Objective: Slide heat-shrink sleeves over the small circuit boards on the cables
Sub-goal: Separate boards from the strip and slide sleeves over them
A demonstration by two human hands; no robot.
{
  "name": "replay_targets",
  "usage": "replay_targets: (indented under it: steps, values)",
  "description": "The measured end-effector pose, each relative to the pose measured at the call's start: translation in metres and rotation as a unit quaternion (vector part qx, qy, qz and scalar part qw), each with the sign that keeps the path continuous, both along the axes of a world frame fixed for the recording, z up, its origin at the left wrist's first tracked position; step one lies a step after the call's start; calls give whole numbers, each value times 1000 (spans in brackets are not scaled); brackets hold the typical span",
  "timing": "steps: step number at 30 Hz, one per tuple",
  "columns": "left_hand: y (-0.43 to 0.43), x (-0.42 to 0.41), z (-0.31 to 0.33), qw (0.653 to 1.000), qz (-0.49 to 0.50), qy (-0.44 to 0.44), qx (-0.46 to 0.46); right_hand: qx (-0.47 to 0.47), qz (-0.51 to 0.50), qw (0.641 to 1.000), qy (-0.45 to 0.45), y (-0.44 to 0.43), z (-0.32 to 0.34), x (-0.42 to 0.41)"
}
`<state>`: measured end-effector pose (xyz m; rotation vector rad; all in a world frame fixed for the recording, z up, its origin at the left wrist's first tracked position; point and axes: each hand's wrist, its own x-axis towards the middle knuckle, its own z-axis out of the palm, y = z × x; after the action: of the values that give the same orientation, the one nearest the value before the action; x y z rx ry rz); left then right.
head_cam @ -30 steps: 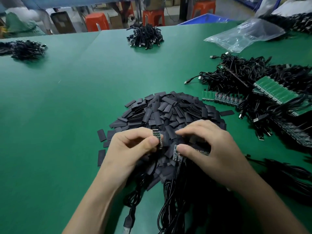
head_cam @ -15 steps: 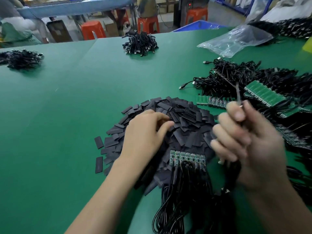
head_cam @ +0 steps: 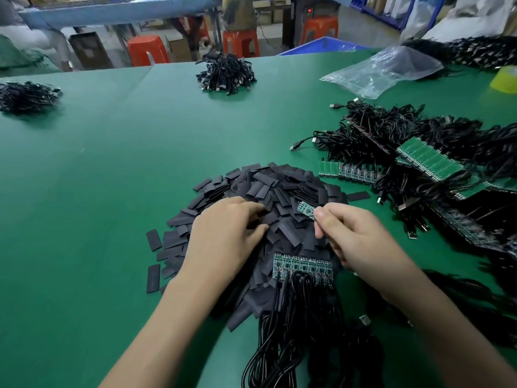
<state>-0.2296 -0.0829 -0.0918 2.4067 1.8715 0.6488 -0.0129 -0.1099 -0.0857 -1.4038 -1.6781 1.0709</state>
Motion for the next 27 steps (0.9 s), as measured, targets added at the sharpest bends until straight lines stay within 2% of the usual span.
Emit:
replay_targets:
  steps: [2, 5, 7, 11, 18, 27]
  values:
    - [-4, -8, -3, 998, -25, -48, -9, 7, 7, 1000, -15, 3, 2, -1]
    - [-12, -10, -11, 984, -45, -171, -8, 28, -7, 999, -28, 12, 7, -3]
    - [-19, -8, -18, 976, -55, -208, 17, 31, -14, 999, -11, 15, 6, -6]
    - [-29, -6, -29, 967, -65, -229, 89, 27, 1, 999, 23, 10, -6, -11]
    - [-31, 3, -36, 953, -122, -257, 102, 8, 14, 995, 101, -1, -16, -15]
    - [-29, 0, -38, 947, -126, -272, 113, 38, 15, 995, 90, -3, -19, -9]
